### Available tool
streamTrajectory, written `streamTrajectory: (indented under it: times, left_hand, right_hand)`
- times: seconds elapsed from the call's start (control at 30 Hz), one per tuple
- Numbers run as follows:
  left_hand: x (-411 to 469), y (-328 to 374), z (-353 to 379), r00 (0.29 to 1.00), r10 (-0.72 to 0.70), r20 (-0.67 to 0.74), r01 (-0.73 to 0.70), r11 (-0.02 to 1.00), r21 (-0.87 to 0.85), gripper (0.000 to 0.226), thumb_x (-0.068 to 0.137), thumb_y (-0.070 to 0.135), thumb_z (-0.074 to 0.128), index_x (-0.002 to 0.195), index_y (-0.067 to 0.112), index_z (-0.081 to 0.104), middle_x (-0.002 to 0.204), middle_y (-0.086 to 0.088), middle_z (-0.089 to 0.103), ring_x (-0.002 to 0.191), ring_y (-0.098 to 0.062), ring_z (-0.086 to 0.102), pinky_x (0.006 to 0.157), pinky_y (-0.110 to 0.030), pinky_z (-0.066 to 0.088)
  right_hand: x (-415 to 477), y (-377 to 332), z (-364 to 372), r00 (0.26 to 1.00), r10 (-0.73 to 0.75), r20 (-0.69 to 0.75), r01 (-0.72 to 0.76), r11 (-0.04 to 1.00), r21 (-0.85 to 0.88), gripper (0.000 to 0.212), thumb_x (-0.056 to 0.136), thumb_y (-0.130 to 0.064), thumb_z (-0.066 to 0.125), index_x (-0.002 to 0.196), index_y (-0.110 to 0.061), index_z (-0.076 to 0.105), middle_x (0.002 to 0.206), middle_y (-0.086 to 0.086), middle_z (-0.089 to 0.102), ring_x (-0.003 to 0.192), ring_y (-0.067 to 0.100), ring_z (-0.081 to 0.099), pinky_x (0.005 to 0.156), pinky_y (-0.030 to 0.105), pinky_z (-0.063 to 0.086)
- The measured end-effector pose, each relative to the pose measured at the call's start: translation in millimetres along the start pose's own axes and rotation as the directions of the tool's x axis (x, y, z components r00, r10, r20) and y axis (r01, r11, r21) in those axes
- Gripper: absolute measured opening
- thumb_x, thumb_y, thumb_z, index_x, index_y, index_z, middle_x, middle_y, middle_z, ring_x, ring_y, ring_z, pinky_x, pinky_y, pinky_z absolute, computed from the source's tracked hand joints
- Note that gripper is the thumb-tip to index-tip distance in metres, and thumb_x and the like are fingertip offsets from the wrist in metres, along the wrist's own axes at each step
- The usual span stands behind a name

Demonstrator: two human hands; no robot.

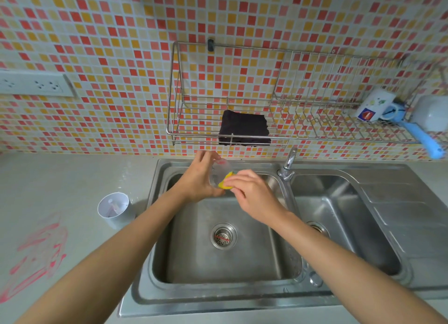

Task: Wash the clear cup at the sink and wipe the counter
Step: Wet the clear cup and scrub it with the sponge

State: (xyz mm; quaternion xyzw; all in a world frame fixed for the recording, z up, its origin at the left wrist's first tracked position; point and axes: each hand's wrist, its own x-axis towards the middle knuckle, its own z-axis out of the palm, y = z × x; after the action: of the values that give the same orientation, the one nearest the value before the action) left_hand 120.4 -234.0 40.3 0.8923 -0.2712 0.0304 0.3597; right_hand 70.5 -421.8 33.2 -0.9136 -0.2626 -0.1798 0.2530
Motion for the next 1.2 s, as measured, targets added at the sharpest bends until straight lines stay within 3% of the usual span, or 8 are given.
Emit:
streamTrajectory:
  times: [0.13, 0.27, 0.37, 0.5, 0.6, 0.73, 0.97, 1.2]
  left_hand:
    - [1, 1, -1, 0.997, 0.020, 0.074, -0.024, 0.999, 0.044, 0.074, 0.061, 0.037, 0.087, 0.122, 0.015, 0.050, 0.117, 0.003, 0.051, 0.108, -0.011, 0.050, 0.095, -0.022, 0.044]
    - [10, 9, -5, 0.990, -0.006, 0.138, -0.007, 0.996, 0.094, 0.079, 0.063, 0.036, 0.086, 0.130, 0.017, 0.048, 0.127, 0.003, 0.054, 0.115, -0.013, 0.050, 0.097, -0.021, 0.038]
    - [13, 9, -13, 0.988, -0.005, 0.155, -0.016, 0.991, 0.131, 0.082, 0.062, 0.039, 0.086, 0.133, 0.020, 0.049, 0.130, 0.005, 0.054, 0.115, -0.012, 0.050, 0.097, -0.020, 0.037]
    - [8, 5, -15, 0.982, 0.007, 0.190, -0.040, 0.985, 0.168, 0.079, 0.065, 0.040, 0.085, 0.133, 0.020, 0.050, 0.128, 0.005, 0.055, 0.115, -0.011, 0.050, 0.095, -0.016, 0.031]
    - [8, 9, -11, 0.979, 0.017, 0.204, -0.048, 0.988, 0.146, 0.080, 0.064, 0.034, 0.087, 0.133, 0.019, 0.050, 0.128, 0.005, 0.055, 0.114, -0.011, 0.050, 0.094, -0.013, 0.030]
    - [12, 11, -14, 0.983, 0.004, 0.186, -0.024, 0.994, 0.108, 0.084, 0.062, 0.036, 0.087, 0.135, 0.021, 0.049, 0.131, 0.004, 0.054, 0.116, -0.013, 0.050, 0.098, -0.021, 0.037]
    - [3, 7, -13, 0.979, -0.020, 0.203, 0.011, 0.999, 0.046, 0.083, 0.064, 0.032, 0.086, 0.138, 0.021, 0.048, 0.136, 0.007, 0.053, 0.115, -0.004, 0.047, 0.097, -0.015, 0.031]
    - [5, 13, -12, 0.991, -0.054, 0.124, 0.075, 0.983, -0.168, 0.096, 0.059, 0.039, 0.090, 0.135, 0.019, 0.034, 0.131, 0.005, 0.048, 0.120, -0.008, 0.046, 0.101, -0.025, 0.039]
  right_hand:
    - [9, 10, -10, 0.977, -0.093, 0.194, 0.133, 0.970, -0.205, 0.032, 0.072, 0.000, 0.075, 0.099, -0.017, 0.074, 0.099, -0.005, 0.072, 0.100, 0.023, 0.059, 0.082, 0.040, 0.048]
    - [24, 12, -23, 0.967, -0.142, 0.210, 0.210, 0.913, -0.350, 0.032, 0.065, -0.003, 0.079, 0.095, -0.014, 0.073, 0.096, -0.004, 0.071, 0.099, 0.024, 0.059, 0.079, 0.039, 0.049]
    - [17, 9, -15, 0.985, -0.050, 0.167, 0.082, 0.978, -0.193, 0.029, 0.074, 0.003, 0.073, 0.097, -0.015, 0.075, 0.096, 0.000, 0.072, 0.099, 0.023, 0.059, 0.086, 0.036, 0.050]
    - [11, 10, -12, 0.948, 0.053, 0.313, -0.048, 0.999, -0.022, 0.026, 0.088, -0.002, 0.061, 0.106, -0.016, 0.074, 0.104, 0.000, 0.072, 0.102, 0.019, 0.056, 0.093, 0.021, 0.040]
    - [15, 11, -19, 0.966, -0.093, 0.241, 0.151, 0.960, -0.236, 0.034, 0.070, 0.001, 0.076, 0.099, -0.017, 0.074, 0.098, -0.004, 0.072, 0.099, 0.022, 0.059, 0.080, 0.040, 0.052]
    - [14, 9, -20, 0.985, -0.123, 0.117, 0.152, 0.949, -0.278, 0.033, 0.066, 0.002, 0.078, 0.095, -0.013, 0.074, 0.095, -0.001, 0.072, 0.096, 0.026, 0.061, 0.078, 0.039, 0.054]
    - [-3, 14, -17, 0.968, -0.139, 0.210, 0.179, 0.967, -0.181, 0.028, 0.075, -0.009, 0.077, 0.100, -0.020, 0.072, 0.099, -0.010, 0.070, 0.095, 0.021, 0.057, 0.076, 0.036, 0.055]
    - [2, 12, -18, 0.979, -0.205, -0.004, 0.195, 0.934, -0.300, 0.024, 0.080, -0.004, 0.071, 0.101, -0.016, 0.069, 0.104, -0.007, 0.068, 0.099, 0.020, 0.057, 0.075, 0.036, 0.054]
